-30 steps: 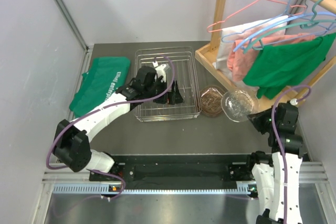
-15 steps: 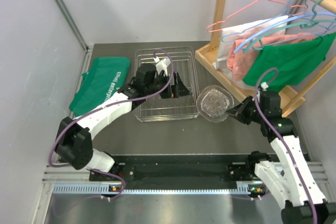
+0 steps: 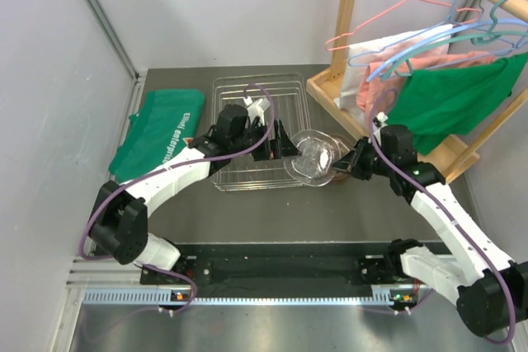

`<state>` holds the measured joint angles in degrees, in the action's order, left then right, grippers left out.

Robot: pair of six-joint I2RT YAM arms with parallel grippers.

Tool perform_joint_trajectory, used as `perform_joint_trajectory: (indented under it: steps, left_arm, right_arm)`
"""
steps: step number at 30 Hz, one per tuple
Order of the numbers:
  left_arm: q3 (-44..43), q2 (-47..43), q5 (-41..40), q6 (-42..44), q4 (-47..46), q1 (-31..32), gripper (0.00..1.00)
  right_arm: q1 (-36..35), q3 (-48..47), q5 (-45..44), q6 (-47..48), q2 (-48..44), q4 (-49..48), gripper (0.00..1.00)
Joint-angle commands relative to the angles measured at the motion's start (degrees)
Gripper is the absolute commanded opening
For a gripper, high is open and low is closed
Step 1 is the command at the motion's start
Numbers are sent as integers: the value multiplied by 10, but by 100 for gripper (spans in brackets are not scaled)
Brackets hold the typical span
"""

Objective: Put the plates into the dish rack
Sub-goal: Insert the plate into the dish rack.

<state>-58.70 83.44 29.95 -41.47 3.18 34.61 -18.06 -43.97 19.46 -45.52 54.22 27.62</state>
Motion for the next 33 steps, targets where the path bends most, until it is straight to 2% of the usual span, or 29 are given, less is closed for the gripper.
perform_joint_trajectory:
  steps: [1,5,6,9,13,15,16,20,22,23,24,25,33]
  left_arm:
    - [8,-17,-10,3,-5,3,99]
    - [9,-21,-9,5,-5,3,92]
    - [10,-21,-10,6,-5,3,86]
    - [10,-22,-12,6,-5,4,76]
    - [14,-28,-22,4,-5,5,52]
    - [12,-31,-25,7,0,5,45]
    - [12,-32,-26,8,2,5,37]
    - [10,-40,-38,10,16,5,16]
    - [10,-48,-52,13,25,6,8]
    - [9,-52,-59,15,31,6,0]
    - [6,-56,-75,17,37,5,0]
    - [4,-64,-84,22,50,6,0]
    - [-27,-106,-227,63,166,6,0]
  right_arm:
    - [-18,-30,10,4,14,-61,0]
    - [-29,-35,23,5,36,-75,0]
    - [-31,-37,24,6,41,-79,0]
    - [-38,-45,37,10,48,-85,0]
    - [-45,-53,46,12,62,-92,0]
    - [-45,-54,60,11,67,-97,0]
    - [-47,-55,65,11,70,-103,0]
    - [-56,-63,74,16,87,-107,0]
    - [-58,-67,78,19,92,-107,0]
    - [-58,-69,80,19,93,-108,0]
    - [-58,-70,80,20,93,-109,0]
    - [-58,-71,80,21,92,-107,8]
    - [-58,-74,35,39,67,-71,34]
